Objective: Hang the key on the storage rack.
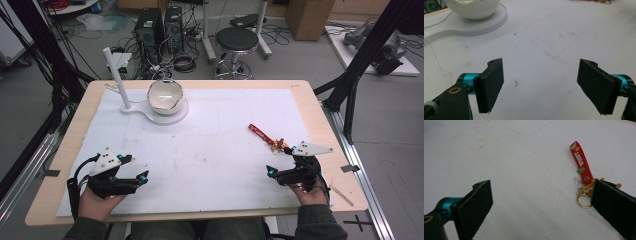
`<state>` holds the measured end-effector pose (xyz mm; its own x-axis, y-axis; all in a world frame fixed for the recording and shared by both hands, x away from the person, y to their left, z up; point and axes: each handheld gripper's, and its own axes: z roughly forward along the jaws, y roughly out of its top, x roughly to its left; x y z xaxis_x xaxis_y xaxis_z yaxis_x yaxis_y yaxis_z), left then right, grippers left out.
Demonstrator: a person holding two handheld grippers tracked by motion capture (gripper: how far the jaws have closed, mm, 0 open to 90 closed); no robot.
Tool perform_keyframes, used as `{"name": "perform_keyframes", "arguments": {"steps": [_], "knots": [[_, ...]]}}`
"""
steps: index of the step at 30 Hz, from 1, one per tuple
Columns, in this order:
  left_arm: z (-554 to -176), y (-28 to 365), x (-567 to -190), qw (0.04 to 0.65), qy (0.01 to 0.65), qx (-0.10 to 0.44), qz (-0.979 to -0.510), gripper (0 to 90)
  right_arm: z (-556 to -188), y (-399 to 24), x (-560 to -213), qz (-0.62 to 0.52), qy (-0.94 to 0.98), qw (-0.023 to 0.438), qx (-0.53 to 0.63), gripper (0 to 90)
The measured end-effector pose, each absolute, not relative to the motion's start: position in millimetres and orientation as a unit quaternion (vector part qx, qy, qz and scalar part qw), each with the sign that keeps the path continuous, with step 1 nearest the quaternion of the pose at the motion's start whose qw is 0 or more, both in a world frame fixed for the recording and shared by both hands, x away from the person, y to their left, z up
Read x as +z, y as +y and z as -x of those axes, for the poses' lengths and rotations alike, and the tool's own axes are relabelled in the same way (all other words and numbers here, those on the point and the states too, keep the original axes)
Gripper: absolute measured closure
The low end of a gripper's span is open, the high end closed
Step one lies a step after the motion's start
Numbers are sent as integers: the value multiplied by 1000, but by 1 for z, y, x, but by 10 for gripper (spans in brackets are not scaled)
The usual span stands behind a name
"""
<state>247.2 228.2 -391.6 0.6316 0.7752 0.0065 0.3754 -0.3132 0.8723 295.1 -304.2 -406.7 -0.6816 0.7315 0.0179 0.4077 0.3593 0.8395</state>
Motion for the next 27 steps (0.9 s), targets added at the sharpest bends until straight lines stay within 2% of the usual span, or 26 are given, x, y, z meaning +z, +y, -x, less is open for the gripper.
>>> {"name": "perform_keyframes", "arguments": {"steps": [27], "knots": [[-245,228,-392,459,367,220,-779,217,-298,-304,-403,-356,802,181,445,31]]}}
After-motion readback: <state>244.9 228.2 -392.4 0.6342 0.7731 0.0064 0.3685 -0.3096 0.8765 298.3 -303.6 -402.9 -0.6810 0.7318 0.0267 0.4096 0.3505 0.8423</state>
